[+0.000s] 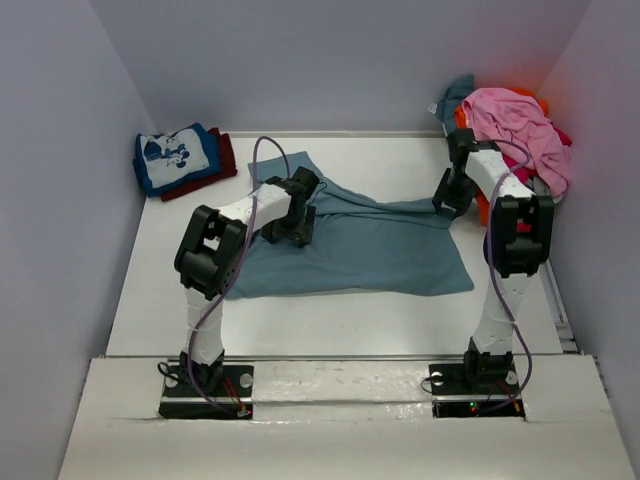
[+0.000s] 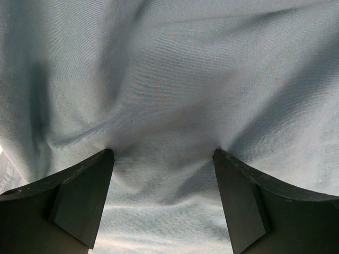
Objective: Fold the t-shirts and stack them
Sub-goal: Flatten out the tshirt
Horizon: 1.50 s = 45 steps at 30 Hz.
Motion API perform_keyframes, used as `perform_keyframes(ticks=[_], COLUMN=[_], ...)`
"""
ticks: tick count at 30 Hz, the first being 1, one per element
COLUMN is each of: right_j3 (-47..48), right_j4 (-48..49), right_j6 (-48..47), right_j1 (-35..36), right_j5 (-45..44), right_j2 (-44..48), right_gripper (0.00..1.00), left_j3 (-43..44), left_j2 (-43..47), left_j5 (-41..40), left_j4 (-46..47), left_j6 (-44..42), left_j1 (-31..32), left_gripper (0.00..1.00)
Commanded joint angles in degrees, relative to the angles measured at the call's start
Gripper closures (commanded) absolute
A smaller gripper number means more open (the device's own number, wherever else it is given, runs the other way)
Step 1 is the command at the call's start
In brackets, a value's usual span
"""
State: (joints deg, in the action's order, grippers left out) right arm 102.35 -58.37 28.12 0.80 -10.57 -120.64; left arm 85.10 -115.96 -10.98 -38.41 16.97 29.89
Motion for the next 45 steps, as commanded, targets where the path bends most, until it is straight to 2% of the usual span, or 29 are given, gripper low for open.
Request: perform_keyframes(ticks=[1, 4, 10, 27, 32, 38, 42, 45], right_j3=[0.05, -0.74, -1.36, 0.57, 2.6, -1.35, -2.41, -3.64], right_j4=[0.62, 1.06, 2.29, 3.7, 5.54, 12.04, 12.75, 13.81], right_j6=[-0.7, -0.78, -1.31, -1.84, -2.63, -3.95, -4.21, -4.13], right_j1=[-0.71, -0.71, -0.71, -0.71, -0.71, -0.71, -0.71, -0.71], right_j5=[-2.0, -1.74, -2.44, -4.11, -4.46, -4.81, -5.95, -6.3], right_j2=[-0.03, -0.47, -1.0, -5.92, -4.43, 1.8, 3.21, 4.45], right_gripper=[0.44, 0.39, 0.44, 0.43, 0.44, 0.44, 0.44, 0.49], left_j3=[-1.52, -1.87, -1.96, -2.31, -2.31, -2.22, -1.61, -1.25], left_j2=[2.76, 2.67, 2.85, 3.37, 3.46, 3.38, 2.94, 2.76], left_j5=[0.52, 0.7, 0.61, 0.44, 0.44, 0.61, 0.79, 0.87], left_j4=[-1.49, -1.31, -1.4, -1.49, -1.49, -1.49, -1.49, -1.58], left_j6=[-0.71, -0.62, -0.71, -0.71, -0.8, -0.89, -0.98, -0.98], left_j1=[0.26, 0.26, 0.26, 0.26, 0.26, 0.26, 0.26, 0.26], left_gripper=[0.12, 0.12, 0.12, 0.12, 0.12, 0.12, 0.12, 0.12])
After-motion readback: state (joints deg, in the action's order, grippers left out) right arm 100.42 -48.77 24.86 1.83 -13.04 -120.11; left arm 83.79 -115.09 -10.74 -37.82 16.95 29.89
